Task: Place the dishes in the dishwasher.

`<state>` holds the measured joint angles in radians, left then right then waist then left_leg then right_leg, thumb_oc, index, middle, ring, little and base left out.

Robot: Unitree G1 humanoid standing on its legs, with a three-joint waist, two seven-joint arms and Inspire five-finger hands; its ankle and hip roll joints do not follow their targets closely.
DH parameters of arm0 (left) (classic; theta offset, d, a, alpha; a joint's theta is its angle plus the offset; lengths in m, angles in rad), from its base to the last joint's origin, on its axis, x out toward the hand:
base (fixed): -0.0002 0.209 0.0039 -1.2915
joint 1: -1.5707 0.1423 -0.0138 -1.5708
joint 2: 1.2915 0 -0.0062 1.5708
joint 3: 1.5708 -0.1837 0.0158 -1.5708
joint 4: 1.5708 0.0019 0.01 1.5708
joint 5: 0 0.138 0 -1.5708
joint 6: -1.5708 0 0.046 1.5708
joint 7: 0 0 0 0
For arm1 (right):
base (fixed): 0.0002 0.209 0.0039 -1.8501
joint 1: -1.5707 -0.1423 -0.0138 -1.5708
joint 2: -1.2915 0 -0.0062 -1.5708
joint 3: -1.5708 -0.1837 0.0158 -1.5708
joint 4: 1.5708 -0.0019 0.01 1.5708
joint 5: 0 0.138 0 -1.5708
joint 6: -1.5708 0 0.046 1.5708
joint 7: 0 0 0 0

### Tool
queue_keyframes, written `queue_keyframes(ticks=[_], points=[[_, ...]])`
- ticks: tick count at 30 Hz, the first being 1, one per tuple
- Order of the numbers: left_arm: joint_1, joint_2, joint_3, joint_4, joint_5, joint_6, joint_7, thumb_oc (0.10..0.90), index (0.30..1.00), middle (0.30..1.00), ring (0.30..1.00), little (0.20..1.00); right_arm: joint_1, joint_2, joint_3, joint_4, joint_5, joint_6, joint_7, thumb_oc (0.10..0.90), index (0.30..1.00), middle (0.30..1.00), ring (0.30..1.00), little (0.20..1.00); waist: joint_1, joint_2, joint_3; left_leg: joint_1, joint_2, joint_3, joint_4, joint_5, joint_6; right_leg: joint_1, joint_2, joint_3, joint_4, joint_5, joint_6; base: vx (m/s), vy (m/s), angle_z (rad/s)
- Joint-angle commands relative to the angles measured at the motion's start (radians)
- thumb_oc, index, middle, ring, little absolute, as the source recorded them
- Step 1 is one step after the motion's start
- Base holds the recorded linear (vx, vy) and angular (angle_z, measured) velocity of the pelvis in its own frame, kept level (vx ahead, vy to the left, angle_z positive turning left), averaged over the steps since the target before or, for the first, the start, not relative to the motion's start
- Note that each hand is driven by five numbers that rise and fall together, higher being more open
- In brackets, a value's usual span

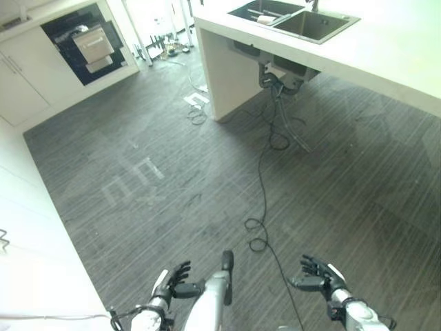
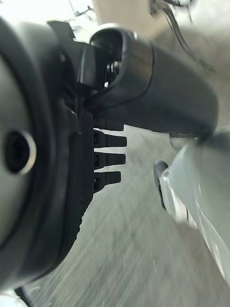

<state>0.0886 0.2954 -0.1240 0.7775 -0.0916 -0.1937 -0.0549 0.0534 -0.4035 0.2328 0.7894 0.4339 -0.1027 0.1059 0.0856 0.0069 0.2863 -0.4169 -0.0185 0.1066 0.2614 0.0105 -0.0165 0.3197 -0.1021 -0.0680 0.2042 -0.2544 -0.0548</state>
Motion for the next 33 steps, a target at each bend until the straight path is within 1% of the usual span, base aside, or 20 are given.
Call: queue_keyframes(ticks=[1,3,4,6,7,8,10,12,15,17,19,22,23,24,26,27,28,30,31,33], points=[[0.015,0.049,-0.018,-0.051,0.067,-0.01,0.005,0.8,0.9,0.9,0.9,0.9,-0.049,-0.041,-0.063,-0.088,0.024,-0.071,-0.025,0.8,0.9,0.9,0.9,0.9,0.004,0.007,0.009,0.095,0.024,-0.03,0.039,-0.005,-0.039,-0.196,-0.001,-0.043,0.096,-0.041,0.104,0.39,0.298,-0.72],[0.008,0.053,-0.027,-0.005,0.114,-0.017,-0.01,0.8,0.9,0.9,0.9,0.9,-0.043,-0.024,-0.08,-0.053,0.046,-0.039,-0.037,0.8,0.9,0.9,0.9,0.9,-0.001,0.016,-0.023,0.16,0.003,-0.053,0.039,-0.077,0.004,-0.133,0.001,-0.072,0.096,-0.001,0.118,0.45,0.272,-0.65],[0.002,0.058,-0.04,0.011,0.125,-0.02,-0.004,0.8,0.9,0.9,0.9,0.9,-0.042,-0.014,-0.085,-0.033,0.036,-0.028,-0.041,0.8,0.9,0.9,0.9,0.9,-0.016,0.024,-0.032,0.187,0.0,-0.046,0.039,-0.105,0.029,-0.105,0.005,-0.088,0.101,0.094,0.144,0.39,0.293,0.01],[-0.021,0.059,-0.072,0.039,0.129,-0.024,0.013,0.8,0.9,0.9,0.9,0.9,-0.036,0.004,-0.089,0.016,0.029,-0.038,-0.05,0.8,0.9,0.9,0.9,0.9,-0.043,0.033,-0.029,0.237,-0.026,-0.056,0.039,-0.144,0.08,-0.219,-0.021,-0.08,0.38,0.214,0.187,0.31,0.337,0.5],[-0.043,0.064,-0.099,0.056,0.105,-0.015,0.027,0.8,0.9,0.9,0.9,0.9,-0.026,0.012,-0.092,0.057,0.024,-0.068,-0.046,0.8,0.9,0.9,0.9,0.9,-0.063,0.06,-0.026,0.271,-0.024,-0.064,0.039,-0.173,0.108,-0.313,-0.02,-0.092,0.58,0.28,0.188,0.41,0.367,0.72],[-0.07,0.062,-0.113,0.096,0.086,-0.024,0.054,0.8,0.9,0.9,0.9,0.9,-0.029,0.015,-0.094,0.117,0.037,-0.11,-0.028,0.8,0.9,0.9,0.9,0.9,-0.076,0.067,-0.012,0.312,-0.031,-0.061,0.039,-0.196,0.122,-0.398,-0.038,-0.119,0.654,0.258,0.165,0.39,0.265,0.46],[-0.079,0.059,-0.115,0.111,0.074,-0.033,0.065,0.8,0.9,0.9,0.9,0.9,-0.033,0.016,-0.095,0.136,0.042,-0.126,-0.018,0.8,0.9,0.9,0.9,0.9,-0.085,0.068,-0.006,0.327,-0.032,-0.06,0.039,-0.205,0.125,-0.429,-0.032,-0.135,0.629,0.244,0.159,0.26,0.03,0.02],[-0.096,0.063,-0.11,0.109,0.061,-0.017,0.077,0.8,0.9,0.9,0.9,0.9,-0.041,0.012,-0.107,0.153,0.031,-0.148,0.005,0.8,0.9,0.9,0.9,0.9,-0.116,0.058,0.012,0.367,-0.044,-0.071,0.039,-0.246,0.124,-0.493,0.003,-0.177,0.407,0.201,0.15,0.42,-0.15,-0.16],[-0.099,0.053,-0.095,0.12,0.064,-0.009,0.083,0.8,0.9,0.9,0.9,0.9,-0.06,-0.003,-0.112,0.177,0.04,-0.157,0.036,0.8,0.9,0.9,0.9,0.9,-0.137,0.03,0.013,0.427,-0.072,-0.092,0.039,-0.306,0.11,-0.554,-0.03,-0.215,0.096,0.262,0.17,0.42,-0.162,0.31],[-0.097,0.035,-0.091,0.153,0.055,-0.007,0.096,0.8,0.9,0.9,0.9,0.9,-0.062,-0.006,-0.132,0.193,0.002,-0.178,0.066,0.8,0.9,0.9,0.9,0.9,-0.15,0.011,0.005,0.494,-0.104,-0.126,0.039,-0.363,0.1,-0.661,-0.08,-0.192,0.096,0.293,0.193,0.68,-0.221,-0.23],[-0.086,0.013,-0.079,0.183,0.063,0.0,0.102,0.8,0.9,0.9,0.9,0.9,-0.069,-0.006,-0.121,0.19,0.006,-0.161,0.056,0.8,0.9,0.9,0.9,0.9,-0.148,0.011,-0.016,0.536,-0.104,-0.144,0.039,-0.393,0.09,-0.635,-0.058,-0.168,0.096,0.279,0.185,0.69,-0.259,0.08],[-0.081,-0.007,-0.071,0.217,0.068,0.017,0.099,0.8,0.9,0.9,0.9,0.9,-0.083,-0.001,-0.111,0.217,0.013,-0.154,0.045,0.8,0.9,0.9,0.9,0.9,-0.154,0.013,-0.041,0.596,-0.093,-0.166,0.039,-0.375,0.074,-0.607,-0.033,-0.135,0.096,0.262,0.16,0.51,-0.202,-0.02],[-0.078,-0.011,-0.069,0.225,0.069,0.023,0.098,0.8,0.9,0.9,0.9,0.9,-0.087,-0.001,-0.105,0.223,0.0,-0.152,0.047,0.8,0.9,0.9,0.9,0.9,-0.152,0.02,-0.042,0.628,-0.074,-0.161,0.039,-0.327,0.053,-0.583,-0.017,-0.139,0.096,0.243,0.142,0.57,-0.275,0.18],[-0.071,-0.018,-0.066,0.23,0.075,0.031,0.098,0.8,0.9,0.9,0.9,0.9,-0.092,-0.007,-0.091,0.225,-0.009,-0.148,0.045,0.8,0.9,0.9,0.9,0.9,-0.141,0.021,-0.041,0.653,-0.052,-0.155,0.077,-0.196,0.008,-0.541,0.005,-0.131,0.096,0.202,0.112,0.56,-0.308,0.09],[-0.06,-0.028,-0.061,0.233,0.072,0.022,0.105,0.8,0.9,0.9,0.9,0.9,-0.09,-0.022,-0.088,0.234,-0.012,-0.154,0.051,0.8,0.9,0.9,0.9,0.9,-0.126,0.015,-0.034,0.559,-0.06,-0.144,0.316,-0.078,-0.048,-0.487,0.014,-0.129,0.096,0.161,0.079,0.52,-0.323,-0.09],[-0.056,-0.026,-0.056,0.225,0.069,0.023,0.101,0.8,0.9,0.9,0.9,0.9,-0.087,-0.035,-0.091,0.231,-0.005,-0.156,0.047,0.8,0.9,0.9,0.9,0.9,-0.113,-0.009,-0.024,0.423,-0.066,-0.096,0.529,-0.019,-0.072,-0.441,-0.003,-0.13,0.096,0.131,0.055,0.41,-0.302,-0.18],[-0.058,-0.021,-0.054,0.22,0.074,0.027,0.095,0.8,0.9,0.9,0.9,0.9,-0.085,-0.039,-0.093,0.229,0.012,-0.157,0.039,0.8,0.9,0.9,0.9,0.9,-0.104,-0.014,-0.014,0.348,-0.055,-0.069,0.604,-0.029,-0.065,-0.416,-0.004,-0.13,0.096,0.113,0.047,0.29,-0.238,-0.31],[-0.06,-0.018,-0.053,0.224,0.083,0.028,0.093,0.8,0.9,0.9,0.9,0.9,-0.086,-0.04,-0.097,0.229,0.03,-0.16,0.044,0.8,0.9,0.9,0.9,0.9,-0.083,-0.01,-0.003,0.275,-0.061,-0.059,0.577,-0.058,-0.044,-0.384,0.008,-0.118,0.096,0.091,0.05,0.25,-0.09,0.01],[-0.056,-0.018,-0.05,0.234,0.091,0.021,0.095,0.8,0.9,0.9,0.9,0.9,-0.088,-0.037,-0.101,0.228,0.024,-0.159,0.047,0.8,0.9,0.9,0.9,0.9,-0.073,-0.012,-0.002,0.255,-0.058,-0.054,0.497,-0.066,-0.031,-0.375,0.011,-0.108,0.096,0.08,0.054,0.37,0.017,-0.08],[-0.046,-0.023,-0.044,0.27,0.08,0.006,0.102,0.8,0.9,0.9,0.9,0.9,-0.094,-0.023,-0.088,0.242,0.017,-0.161,0.041,0.8,0.9,0.9,0.9,0.9,-0.048,-0.003,-0.003,0.255,-0.036,-0.083,0.153,-0.047,-0.015,-0.355,0.043,-0.057,0.096,0.044,0.067,0.43,0.146,-0.87]])
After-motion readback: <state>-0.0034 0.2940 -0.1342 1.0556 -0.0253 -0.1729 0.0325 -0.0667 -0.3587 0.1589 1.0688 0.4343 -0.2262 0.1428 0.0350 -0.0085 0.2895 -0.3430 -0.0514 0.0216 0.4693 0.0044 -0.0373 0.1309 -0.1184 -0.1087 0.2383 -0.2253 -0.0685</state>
